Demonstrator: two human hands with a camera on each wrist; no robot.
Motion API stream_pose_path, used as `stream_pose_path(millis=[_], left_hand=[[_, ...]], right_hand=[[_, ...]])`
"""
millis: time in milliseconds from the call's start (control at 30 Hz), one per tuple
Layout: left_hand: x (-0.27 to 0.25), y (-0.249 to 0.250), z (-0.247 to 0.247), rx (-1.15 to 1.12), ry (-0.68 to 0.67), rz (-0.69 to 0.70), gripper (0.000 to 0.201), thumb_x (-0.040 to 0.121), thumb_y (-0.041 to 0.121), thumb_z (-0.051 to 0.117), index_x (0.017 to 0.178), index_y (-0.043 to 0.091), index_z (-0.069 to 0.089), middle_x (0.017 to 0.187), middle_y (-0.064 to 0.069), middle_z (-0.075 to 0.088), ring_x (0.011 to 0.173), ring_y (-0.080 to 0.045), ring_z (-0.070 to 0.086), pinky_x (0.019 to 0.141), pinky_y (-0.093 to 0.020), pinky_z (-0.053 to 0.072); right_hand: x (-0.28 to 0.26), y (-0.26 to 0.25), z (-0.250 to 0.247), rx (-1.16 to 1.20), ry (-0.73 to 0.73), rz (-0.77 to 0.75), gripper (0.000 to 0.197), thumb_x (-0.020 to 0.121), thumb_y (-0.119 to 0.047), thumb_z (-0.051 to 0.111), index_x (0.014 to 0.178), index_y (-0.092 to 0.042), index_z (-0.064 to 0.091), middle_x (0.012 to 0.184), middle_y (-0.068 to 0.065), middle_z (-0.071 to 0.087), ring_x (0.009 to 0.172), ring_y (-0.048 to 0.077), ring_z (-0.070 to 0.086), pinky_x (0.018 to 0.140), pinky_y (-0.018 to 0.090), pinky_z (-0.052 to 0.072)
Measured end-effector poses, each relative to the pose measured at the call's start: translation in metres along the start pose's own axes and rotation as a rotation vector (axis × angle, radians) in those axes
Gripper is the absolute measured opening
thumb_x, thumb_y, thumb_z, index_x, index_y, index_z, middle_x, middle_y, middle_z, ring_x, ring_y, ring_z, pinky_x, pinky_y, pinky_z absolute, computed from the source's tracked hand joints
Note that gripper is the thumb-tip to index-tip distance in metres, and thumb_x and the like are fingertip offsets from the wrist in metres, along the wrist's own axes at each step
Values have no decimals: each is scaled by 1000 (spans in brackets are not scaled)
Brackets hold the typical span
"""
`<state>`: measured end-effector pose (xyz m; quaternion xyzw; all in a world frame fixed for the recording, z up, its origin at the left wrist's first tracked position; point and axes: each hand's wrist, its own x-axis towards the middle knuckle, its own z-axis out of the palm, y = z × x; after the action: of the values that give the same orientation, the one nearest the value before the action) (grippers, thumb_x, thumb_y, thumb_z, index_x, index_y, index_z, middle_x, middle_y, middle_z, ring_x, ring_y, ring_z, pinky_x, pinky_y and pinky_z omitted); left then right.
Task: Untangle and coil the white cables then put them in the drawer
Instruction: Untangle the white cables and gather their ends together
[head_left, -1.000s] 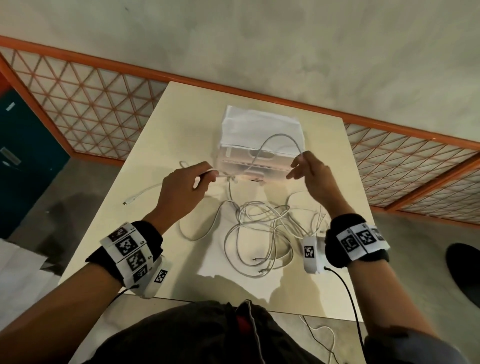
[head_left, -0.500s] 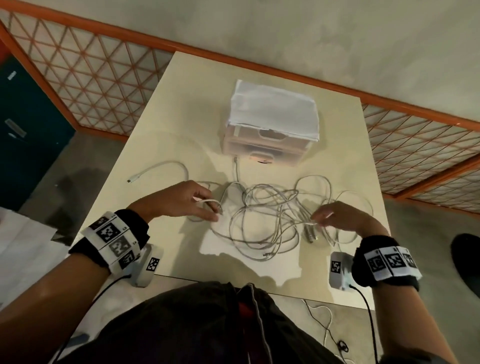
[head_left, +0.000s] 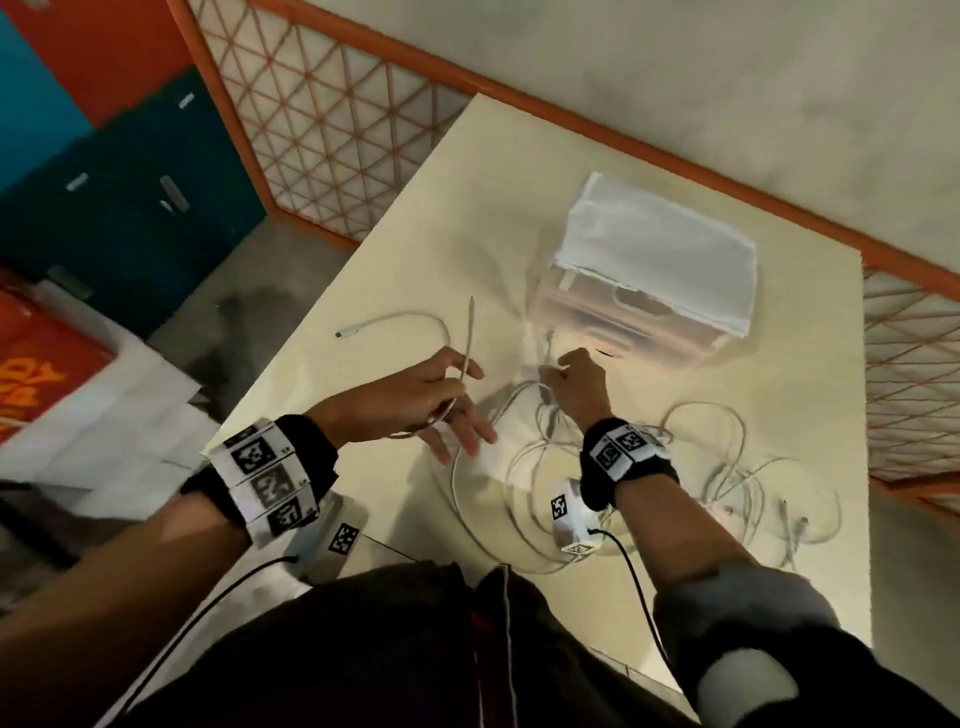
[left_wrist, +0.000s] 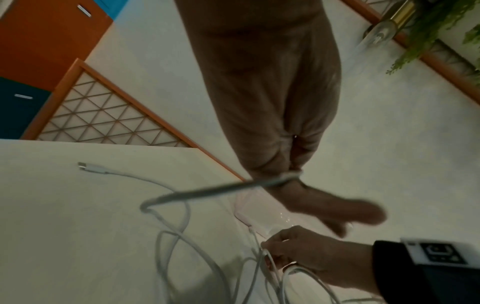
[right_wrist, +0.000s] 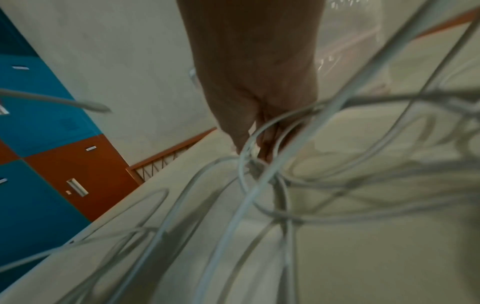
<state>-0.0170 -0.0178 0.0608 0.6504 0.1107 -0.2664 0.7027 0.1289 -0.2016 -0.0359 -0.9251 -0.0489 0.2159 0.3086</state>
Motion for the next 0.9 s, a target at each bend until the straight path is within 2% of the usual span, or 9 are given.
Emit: stream_pose_path(millis=[67, 133, 333, 467, 533, 633, 767, 833, 900], left_hand=[[-2, -4, -3, -73, 34, 18, 9, 102, 12, 32, 111, 10, 34, 105, -18, 70, 84, -23, 69, 62, -33, 57], [-1, -9, -6, -96, 55, 40, 5, 103, 15, 32, 106, 11, 33, 112, -19, 65, 87, -22, 68, 67, -34, 58], [16, -23, -7, -15, 279, 56, 16, 100, 6, 29, 109, 11, 42, 96, -7, 66, 68, -13, 44, 58, -23, 38], [32, -15, 5, -128, 394, 128, 18, 100, 29, 42, 102, 13, 52, 90, -2, 60, 65, -10, 38, 56, -19, 34], [40, -7, 14, -142, 435, 173, 27, 97, 38, 45, 98, 12, 52, 86, 1, 56, 63, -9, 39, 55, -19, 35], [47, 0, 25, -75, 526, 296, 27, 101, 29, 38, 86, 9, 48, 78, 1, 55, 62, -12, 43, 54, -21, 36], [47, 16, 27, -29, 715, 438, 31, 104, 21, 28, 76, 17, 42, 73, 3, 55, 63, -8, 48, 58, -23, 41], [43, 27, 19, -204, 744, 532, 32, 104, 20, 26, 74, 17, 37, 64, 0, 47, 57, -10, 52, 58, -23, 50], [37, 38, 7, -390, 779, 596, 33, 104, 22, 26, 73, 17, 35, 57, 3, 35, 46, -10, 41, 52, -27, 52]], right_hand=[[7, 0, 8, -58, 9, 48, 30, 83, -26, 68, 106, -10, 56, 100, 10, 69, 94, 26, 65, 81, 28, 49], [12, -2, 10, -157, -60, 22, 22, 81, -24, 68, 99, -12, 64, 102, 10, 69, 100, 28, 64, 88, 35, 48], [-8, -31, -12, 61, -65, -320, 10, 85, -7, 61, 84, -16, 55, 85, 9, 69, 78, 22, 61, 63, 20, 39], [-39, -60, -35, 229, -217, -488, 13, 87, -5, 60, 83, -17, 60, 70, 2, 64, 64, 16, 60, 64, 27, 46], [-53, -68, -40, 169, -265, -510, 3, 89, -7, 60, 88, -6, 63, 73, 5, 65, 60, 11, 58, 61, 17, 45], [-69, -70, -36, 113, -275, -543, 9, 93, -11, 56, 91, -3, 59, 70, 0, 63, 60, 11, 59, 57, 8, 43], [-80, -47, -46, 116, -343, -443, 31, 97, -38, 47, 83, -13, 60, 58, -2, 53, 54, 11, 49, 59, 19, 42], [-82, -23, -60, 127, -317, -409, 45, 98, -45, 40, 74, -13, 59, 52, -3, 46, 52, 10, 44, 62, 22, 38], [-80, 12, -77, 63, -236, -342, 51, 96, -49, 42, 63, -13, 55, 49, -9, 42, 49, 7, 40, 61, 24, 34]])
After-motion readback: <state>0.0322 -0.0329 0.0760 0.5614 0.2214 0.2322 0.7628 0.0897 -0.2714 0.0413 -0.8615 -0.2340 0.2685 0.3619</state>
